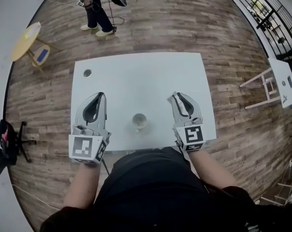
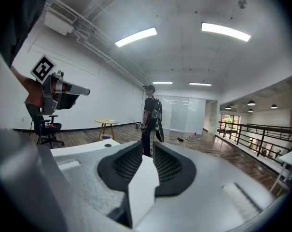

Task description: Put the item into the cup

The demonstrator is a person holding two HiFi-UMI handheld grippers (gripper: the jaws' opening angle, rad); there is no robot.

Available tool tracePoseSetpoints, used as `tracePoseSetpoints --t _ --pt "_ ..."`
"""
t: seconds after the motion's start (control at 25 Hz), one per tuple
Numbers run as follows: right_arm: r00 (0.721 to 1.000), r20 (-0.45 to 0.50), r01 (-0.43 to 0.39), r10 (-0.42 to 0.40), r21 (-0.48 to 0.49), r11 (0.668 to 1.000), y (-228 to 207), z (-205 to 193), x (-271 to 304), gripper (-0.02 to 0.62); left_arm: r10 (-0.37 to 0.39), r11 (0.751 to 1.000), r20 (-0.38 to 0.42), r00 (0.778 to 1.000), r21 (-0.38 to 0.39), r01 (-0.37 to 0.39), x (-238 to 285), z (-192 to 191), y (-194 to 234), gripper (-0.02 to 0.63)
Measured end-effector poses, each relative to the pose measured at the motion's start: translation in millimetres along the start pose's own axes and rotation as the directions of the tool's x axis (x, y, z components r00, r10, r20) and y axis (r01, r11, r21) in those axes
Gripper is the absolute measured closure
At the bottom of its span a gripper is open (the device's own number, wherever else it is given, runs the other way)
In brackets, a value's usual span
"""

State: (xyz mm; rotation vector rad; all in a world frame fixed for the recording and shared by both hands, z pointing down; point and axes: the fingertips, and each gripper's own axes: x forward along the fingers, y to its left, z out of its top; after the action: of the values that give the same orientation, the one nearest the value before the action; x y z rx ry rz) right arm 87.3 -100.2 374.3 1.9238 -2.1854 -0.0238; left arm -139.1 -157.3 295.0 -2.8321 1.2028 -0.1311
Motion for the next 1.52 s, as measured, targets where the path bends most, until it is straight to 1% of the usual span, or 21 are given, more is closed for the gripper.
tracePoseSetpoints --t 0.36,0.48,0.68,0.84,1.0,1.04,1.24,1.4,1.52 --pt "0.998 0.032 0.05 -0.05 -0.003 0.999 -18.2 8.1 -8.0 0.522 0.006 1.0 0.014 1.0 -0.002 -0.006 4.2 5.6 3.0 0.611" --pt "0.997 0.05 0.067 -0.067 -0.009 0.998 -23.4 9.9 -13.9 0.523 0.0 1.0 0.021 1.0 0.011 0.0 4.4 7.6 0.6 0.611" --pt "0.992 0.07 0.105 -0.103 -0.022 0.994 -32.7 11.6 -21.9 0.554 0.007 1.0 0.043 0.999 0.02 -0.008 2.8 12.7 0.8 0.611" --pt "0.99 0.079 0.121 -0.119 -0.03 0.992 -36.5 12.7 -25.8 0.575 0.018 1.0 0.044 0.999 0.016 -0.018 -0.8 12.9 3.7 0.611" --pt "0.988 0.078 0.137 -0.134 -0.032 0.99 -41.2 10.8 -27.2 0.583 0.026 1.0 0.036 0.999 0.011 -0.026 -2.3 9.2 6.2 0.611" --pt "0.987 0.081 0.139 -0.137 -0.031 0.99 -41.5 11.3 -25.7 0.592 0.031 0.999 0.035 0.999 0.009 -0.032 -3.4 8.6 9.3 0.611" --pt "0.983 0.08 0.163 -0.164 0.009 0.987 -50.0 14.9 -19.8 0.592 0.048 0.999 0.024 0.999 0.002 -0.048 -7.9 5.7 26.1 0.611" --pt "0.982 0.073 0.172 -0.176 0.062 0.983 -55.9 13.8 -9.7 0.594 0.057 0.998 0.014 0.998 -0.012 -0.057 -6.7 1.7 39.6 0.611" --pt "0.982 0.072 0.172 -0.175 0.052 0.984 -55.3 10.9 -6.7 0.594 0.058 0.998 0.016 0.998 -0.016 -0.058 -4.8 -2.6 41.3 0.611"
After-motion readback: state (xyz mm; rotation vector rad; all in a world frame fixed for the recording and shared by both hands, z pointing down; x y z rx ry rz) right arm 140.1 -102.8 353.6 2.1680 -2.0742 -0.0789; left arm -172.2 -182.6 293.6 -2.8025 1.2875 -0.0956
